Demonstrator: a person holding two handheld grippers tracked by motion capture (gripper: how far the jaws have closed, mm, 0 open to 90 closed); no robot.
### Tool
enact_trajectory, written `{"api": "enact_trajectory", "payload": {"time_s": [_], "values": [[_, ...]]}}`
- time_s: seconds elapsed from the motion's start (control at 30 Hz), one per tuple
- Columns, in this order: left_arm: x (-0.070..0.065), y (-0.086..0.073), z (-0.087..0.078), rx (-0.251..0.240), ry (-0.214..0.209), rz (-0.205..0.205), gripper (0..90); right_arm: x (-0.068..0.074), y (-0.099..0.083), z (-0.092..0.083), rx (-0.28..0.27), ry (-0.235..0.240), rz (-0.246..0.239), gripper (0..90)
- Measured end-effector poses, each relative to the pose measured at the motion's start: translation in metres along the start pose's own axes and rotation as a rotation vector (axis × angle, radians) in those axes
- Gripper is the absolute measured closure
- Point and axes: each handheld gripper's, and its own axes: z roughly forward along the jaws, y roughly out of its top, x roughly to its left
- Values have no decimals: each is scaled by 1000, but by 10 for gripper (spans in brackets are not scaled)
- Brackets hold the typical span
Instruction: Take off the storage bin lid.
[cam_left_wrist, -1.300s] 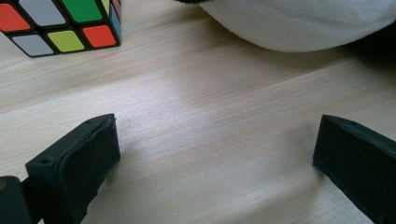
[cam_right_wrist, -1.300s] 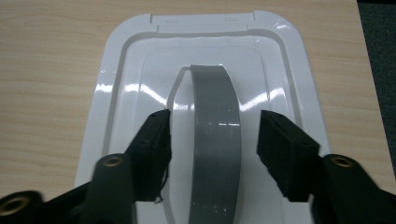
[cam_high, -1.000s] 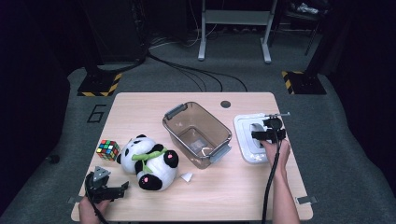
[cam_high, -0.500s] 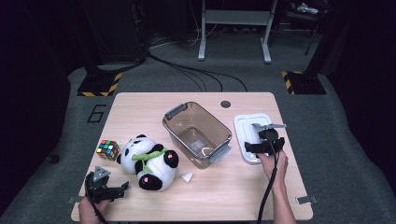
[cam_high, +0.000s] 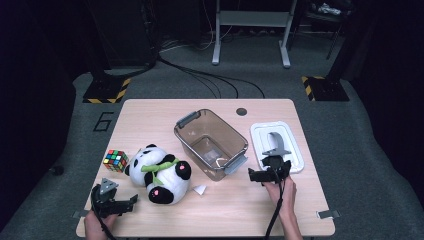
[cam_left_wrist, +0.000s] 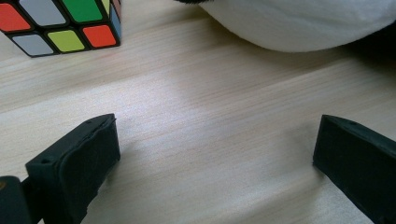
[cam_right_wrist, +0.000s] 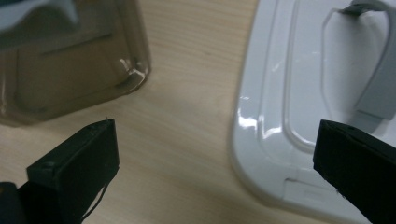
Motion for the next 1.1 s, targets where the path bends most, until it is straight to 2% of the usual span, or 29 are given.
{"api": "enact_trajectory", "payload": {"time_s": [0.23,0.27,0.4,0.47,0.57,0.63,0.77,0.87,0.97,1.1], "values": [[0,0,0,1,-3,3,4,21,-27,9,7,52,-34,0],[1,1,-1,10,-6,4,4,23,-30,11,5,43,-39,0],[1,1,-1,10,-6,6,4,29,-41,16,13,58,-52,0],[0,1,0,5,-5,-1,4,32,-44,18,11,44,-54,0],[0,1,1,-5,2,-7,3,33,-47,21,2,50,-83,0],[0,1,1,-9,3,-7,3,34,-48,20,-2,51,-82,0],[1,0,-3,22,-14,4,3,32,-52,21,-41,52,-87,0],[3,2,-6,35,-27,1,2,32,-52,21,-40,56,-86,0],[4,7,-15,18,-41,-14,2,31,-51,22,-39,58,-82,0],[6,16,-27,-10,-61,-9,2,31,-51,22,-39,57,-81,0]]}}
